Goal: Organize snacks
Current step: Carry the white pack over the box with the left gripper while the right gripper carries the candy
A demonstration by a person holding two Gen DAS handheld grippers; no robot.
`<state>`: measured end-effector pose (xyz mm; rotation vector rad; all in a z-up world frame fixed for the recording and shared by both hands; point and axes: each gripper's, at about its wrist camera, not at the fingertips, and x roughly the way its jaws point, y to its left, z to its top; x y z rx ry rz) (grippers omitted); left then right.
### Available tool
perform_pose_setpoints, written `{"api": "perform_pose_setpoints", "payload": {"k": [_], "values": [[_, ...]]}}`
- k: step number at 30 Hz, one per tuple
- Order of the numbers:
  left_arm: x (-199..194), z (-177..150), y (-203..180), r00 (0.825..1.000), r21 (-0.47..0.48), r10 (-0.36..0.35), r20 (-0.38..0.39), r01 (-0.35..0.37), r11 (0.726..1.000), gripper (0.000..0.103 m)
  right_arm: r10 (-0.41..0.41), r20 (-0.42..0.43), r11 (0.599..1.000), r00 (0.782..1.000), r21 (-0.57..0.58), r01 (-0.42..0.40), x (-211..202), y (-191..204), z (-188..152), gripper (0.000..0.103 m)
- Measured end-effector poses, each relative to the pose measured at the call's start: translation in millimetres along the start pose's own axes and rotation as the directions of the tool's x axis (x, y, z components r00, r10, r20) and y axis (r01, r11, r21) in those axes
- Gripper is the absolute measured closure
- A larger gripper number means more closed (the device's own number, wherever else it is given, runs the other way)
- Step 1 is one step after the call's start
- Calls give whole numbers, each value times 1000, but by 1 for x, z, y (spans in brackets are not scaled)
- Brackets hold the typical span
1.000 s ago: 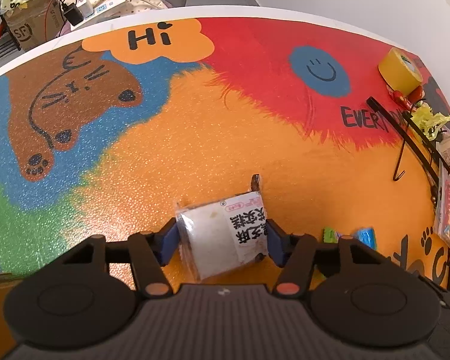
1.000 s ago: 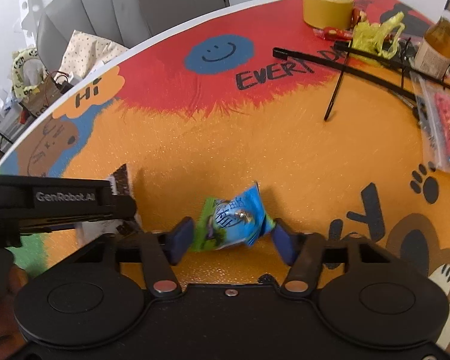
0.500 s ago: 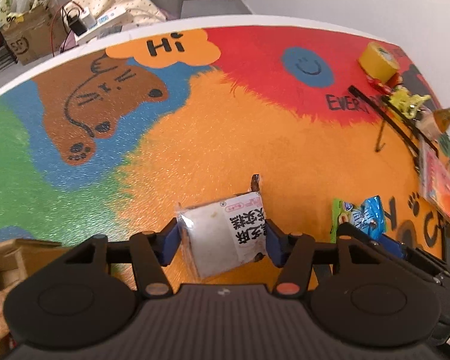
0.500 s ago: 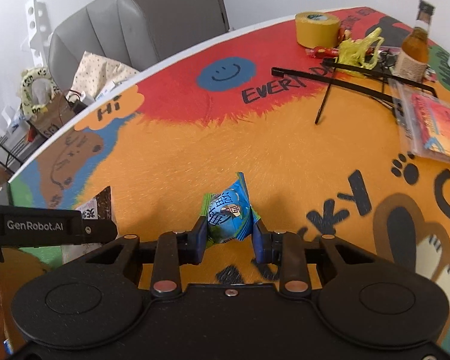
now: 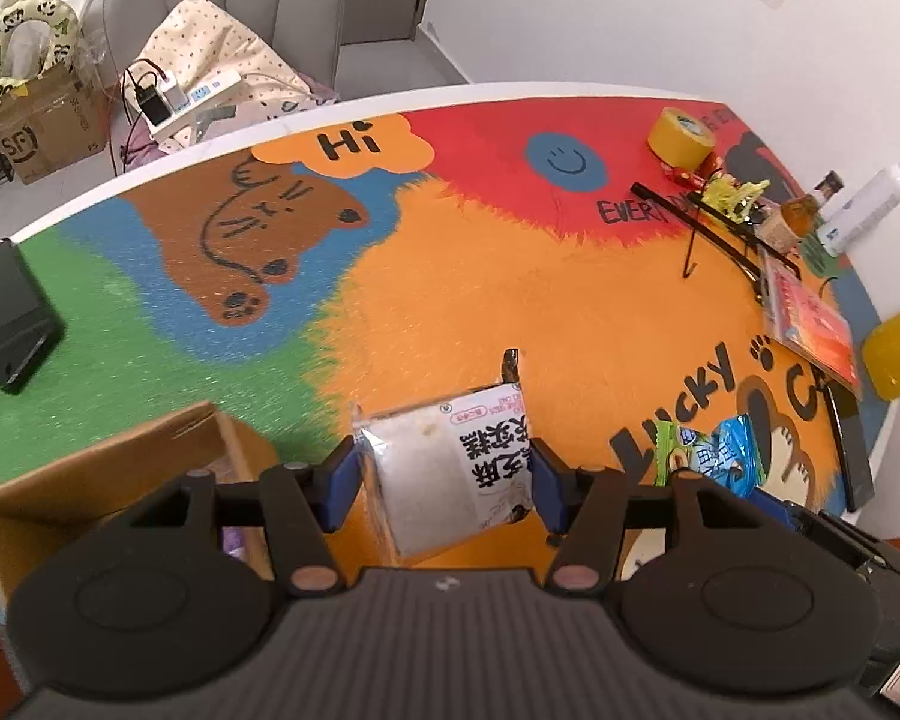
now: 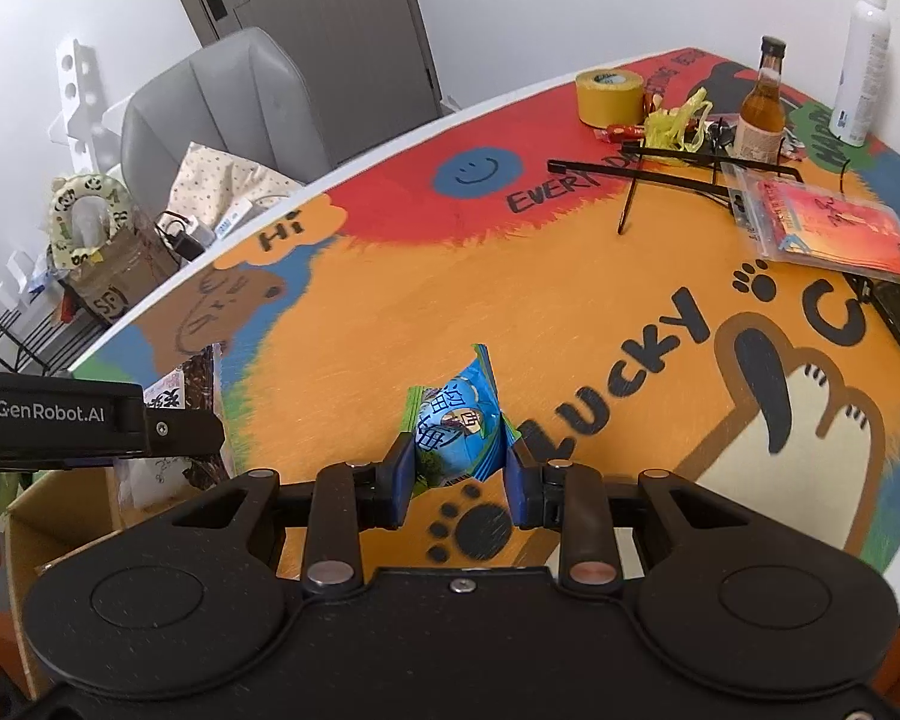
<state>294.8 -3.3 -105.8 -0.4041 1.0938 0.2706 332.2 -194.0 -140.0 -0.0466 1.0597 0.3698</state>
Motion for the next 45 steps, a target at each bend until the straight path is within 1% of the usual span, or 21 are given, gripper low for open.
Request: {"api": "perform_pose_setpoints", "payload": {"k": [10,19,26,28,30,31,39,41,45], "values": [[-45,-32,41,999,4,-21,25,21,1000,46,10,40,1000,999,-3,-10,-38,37,-28,74],[-80,-58,77,999,29,-27,45,26,999,46,23,70,1000,997,-7,-22,-59,70,-52,74],[-98,-80,100,998,53,-49,39,47,997,46,34,79,999,996,5,-35,-72,92,-71,74],[-101,-86,106,998,52,-52,35,50,997,46,41,79,999,996,10,-42,-76,99,-75,74],[-102,-92,113,998,49,-55,27,53,997,46,70,66,996,995,49,-73,-77,102,-78,74],[-103,-95,116,998,48,-57,23,55,997,46,70,68,996,995,48,-74,-79,105,-79,74],[-100,-112,131,996,40,-86,-8,87,995,45,62,77,998,995,1,-63,-88,125,-87,74],[-99,-114,133,995,35,-98,-7,98,995,43,59,74,998,996,-9,-58,-90,128,-89,74],[-98,-114,139,991,-5,-134,-17,134,991,40,59,66,998,996,-25,-58,-90,135,-91,74]]}}
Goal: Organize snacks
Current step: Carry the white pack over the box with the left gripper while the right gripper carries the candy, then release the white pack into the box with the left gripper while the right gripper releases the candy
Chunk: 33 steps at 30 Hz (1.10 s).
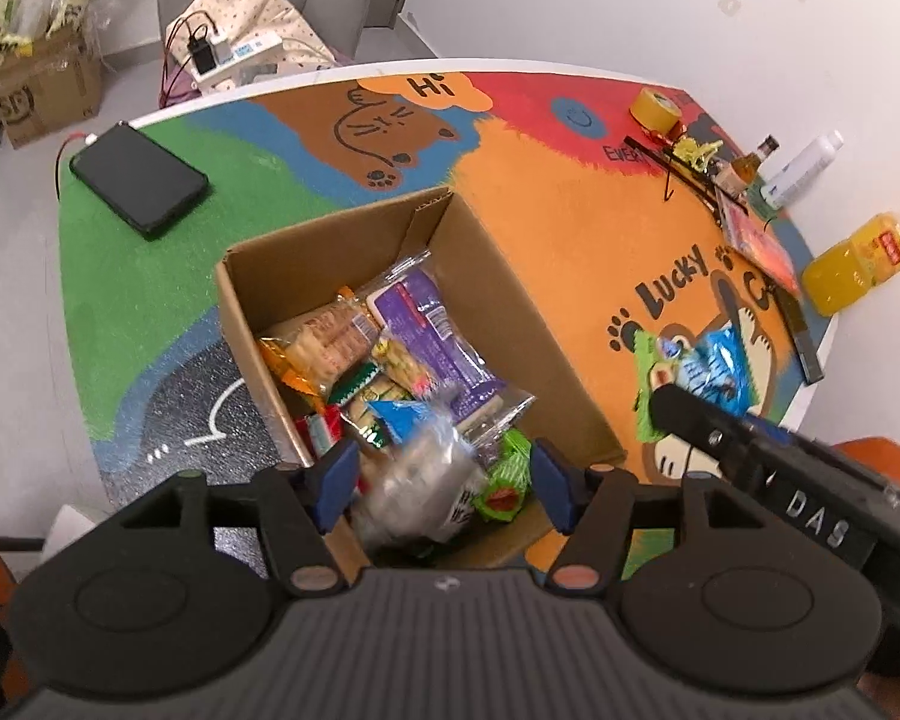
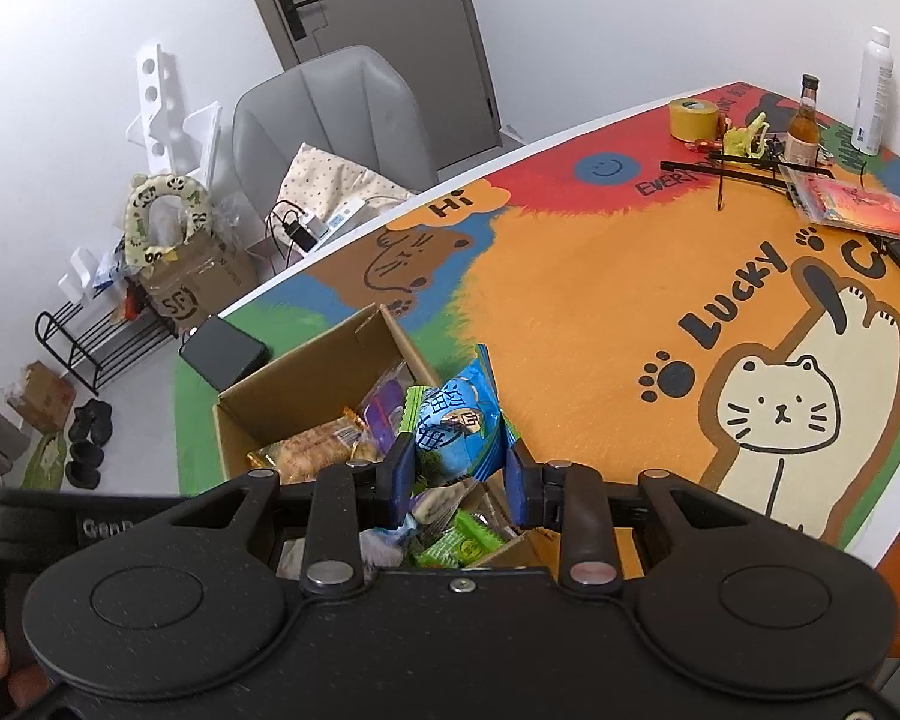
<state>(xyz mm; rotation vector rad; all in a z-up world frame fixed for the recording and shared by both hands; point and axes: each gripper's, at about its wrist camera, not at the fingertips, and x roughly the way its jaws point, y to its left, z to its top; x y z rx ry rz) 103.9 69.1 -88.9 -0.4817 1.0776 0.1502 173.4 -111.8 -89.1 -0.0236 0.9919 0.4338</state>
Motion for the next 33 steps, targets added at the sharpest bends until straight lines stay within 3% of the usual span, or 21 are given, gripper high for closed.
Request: {"api": "perform_pose_setpoints", "payload": {"k": [9,21,25,33], "values": [[-21,6,28,994,-63,92,59,-88,994,34,53,-22,997,998,-50,-55,11,25,4,74],[-40,11,58,985,-152,150,89,-135,979,23,137,-46,984,990,-112,-141,22,57,19,73],[-47,10,66,984,-180,154,95,-135,974,19,157,-37,978,987,-136,-161,21,65,23,58],[-56,9,68,985,-145,146,95,-131,981,18,118,-44,986,992,-110,-122,10,53,16,53]]}}
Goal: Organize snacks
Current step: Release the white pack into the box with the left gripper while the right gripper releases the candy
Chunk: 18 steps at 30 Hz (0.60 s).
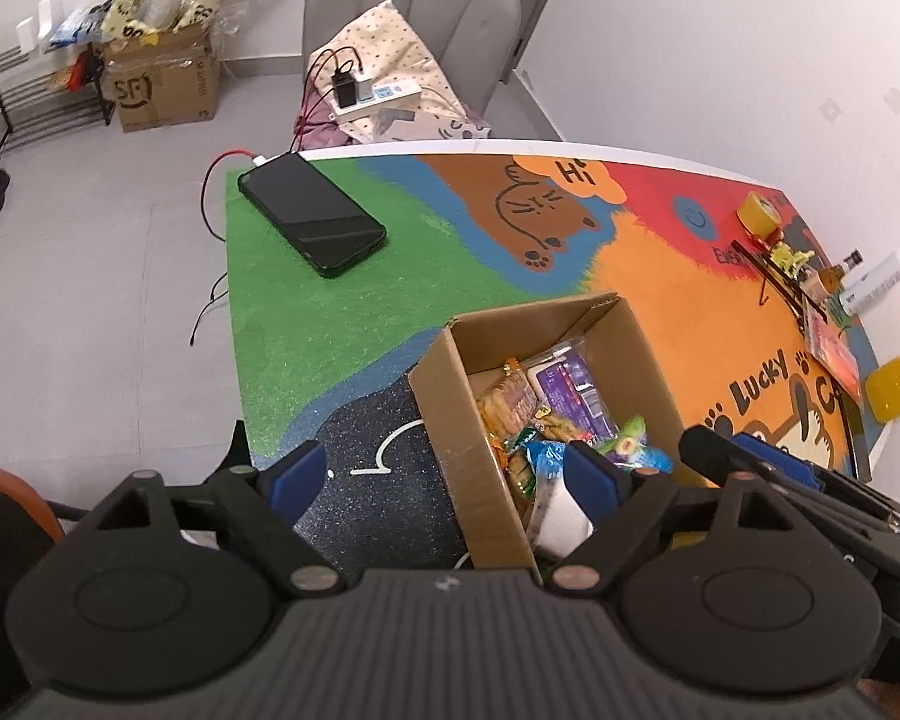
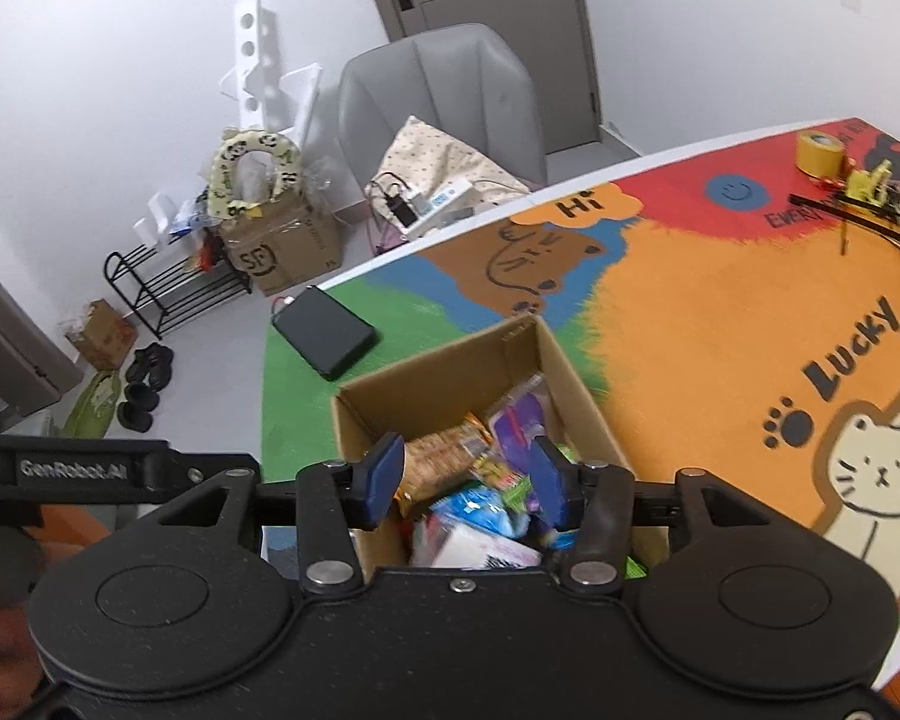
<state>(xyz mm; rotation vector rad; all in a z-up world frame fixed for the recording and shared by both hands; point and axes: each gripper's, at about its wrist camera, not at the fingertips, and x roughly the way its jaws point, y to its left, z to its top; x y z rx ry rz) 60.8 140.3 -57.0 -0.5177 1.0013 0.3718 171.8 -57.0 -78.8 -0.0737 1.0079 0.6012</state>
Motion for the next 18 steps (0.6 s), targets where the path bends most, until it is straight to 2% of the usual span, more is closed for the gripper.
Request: {"api": "perform_pose_setpoints", "payload": {"k": [9,18], "values": [[-9,-8,-11,1000,92,-25,5,24,995,18,-68,21,995,997,68,66,-22,-19,-19,52],[-18,-21,-33,998,199,-61,7,58,978,16,-123,59,987,991,112,116,-48,-32,-34,45]]}}
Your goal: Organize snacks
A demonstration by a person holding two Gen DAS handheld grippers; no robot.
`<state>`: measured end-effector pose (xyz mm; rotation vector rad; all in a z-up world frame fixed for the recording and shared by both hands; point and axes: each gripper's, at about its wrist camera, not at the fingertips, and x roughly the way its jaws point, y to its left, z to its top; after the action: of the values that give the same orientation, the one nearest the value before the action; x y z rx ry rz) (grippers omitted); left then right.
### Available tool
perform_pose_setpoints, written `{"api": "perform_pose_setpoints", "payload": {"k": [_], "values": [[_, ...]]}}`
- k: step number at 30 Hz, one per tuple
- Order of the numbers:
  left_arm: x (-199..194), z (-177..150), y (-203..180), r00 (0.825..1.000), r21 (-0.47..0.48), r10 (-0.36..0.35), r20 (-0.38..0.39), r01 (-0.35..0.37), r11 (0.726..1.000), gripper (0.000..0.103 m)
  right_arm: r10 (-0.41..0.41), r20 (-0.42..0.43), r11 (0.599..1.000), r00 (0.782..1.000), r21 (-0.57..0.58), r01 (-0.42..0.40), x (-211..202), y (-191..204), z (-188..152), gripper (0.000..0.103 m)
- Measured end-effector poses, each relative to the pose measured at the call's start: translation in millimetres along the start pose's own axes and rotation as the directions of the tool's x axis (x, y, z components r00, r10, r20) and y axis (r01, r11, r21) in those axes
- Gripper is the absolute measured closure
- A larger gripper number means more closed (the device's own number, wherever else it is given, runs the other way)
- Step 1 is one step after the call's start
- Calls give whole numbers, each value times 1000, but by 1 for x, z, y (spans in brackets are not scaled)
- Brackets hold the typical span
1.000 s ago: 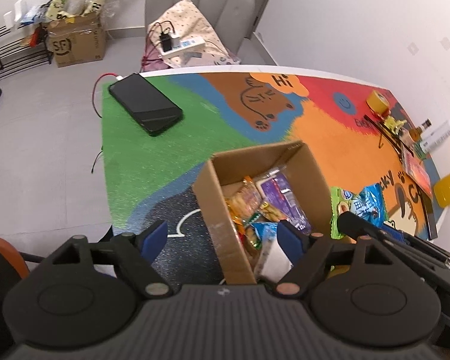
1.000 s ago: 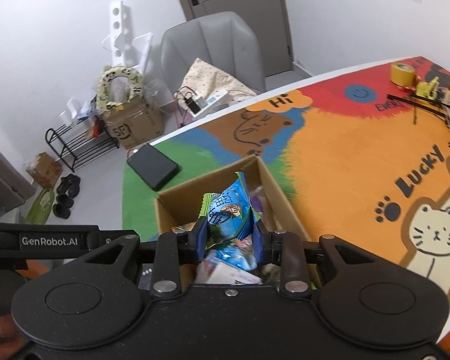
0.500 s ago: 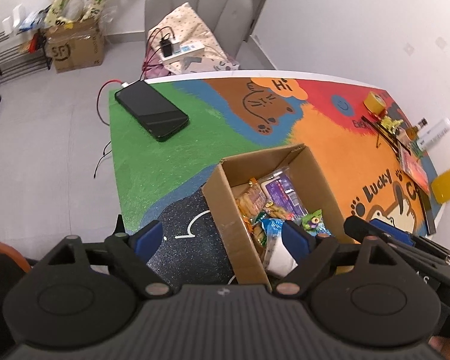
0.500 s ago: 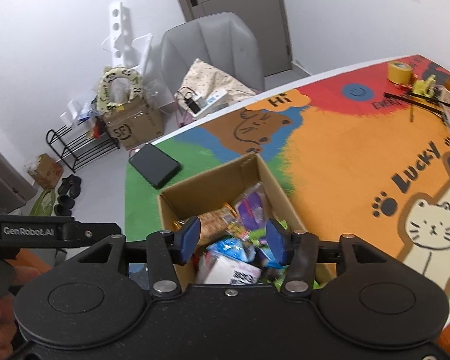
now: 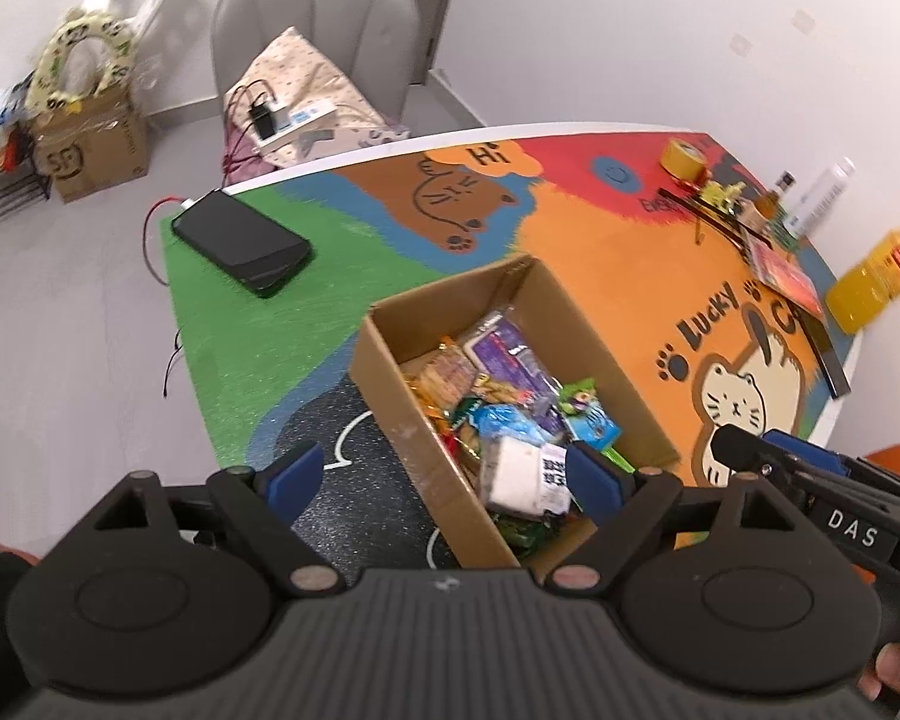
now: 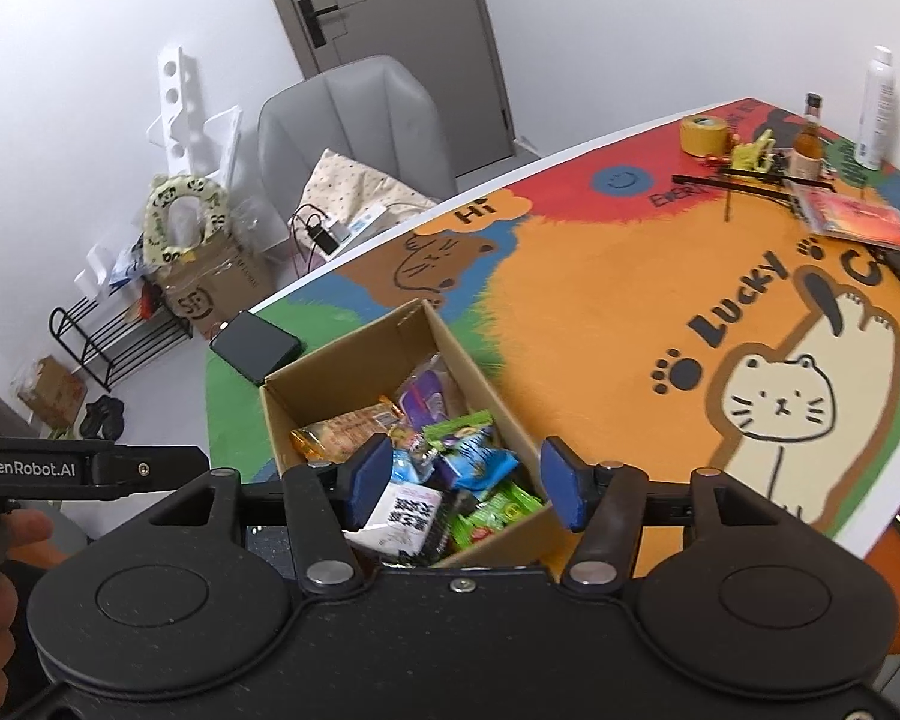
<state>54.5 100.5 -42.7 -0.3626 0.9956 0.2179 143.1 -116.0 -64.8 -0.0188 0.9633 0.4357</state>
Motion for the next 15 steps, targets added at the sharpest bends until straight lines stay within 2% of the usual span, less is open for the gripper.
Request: {"api": "perform_pose_setpoints", "payload": {"k": [6,15], "values": [[-2,-9,-13,1000,49,-17,-9,18,999,15,-33,24,999,999,20,32,-16,-13,-7,35],[-19,-17,-33,998,99,-55,34,51,994,4,-68,68,997,995,38,66,-43,-30,-14,16]]}}
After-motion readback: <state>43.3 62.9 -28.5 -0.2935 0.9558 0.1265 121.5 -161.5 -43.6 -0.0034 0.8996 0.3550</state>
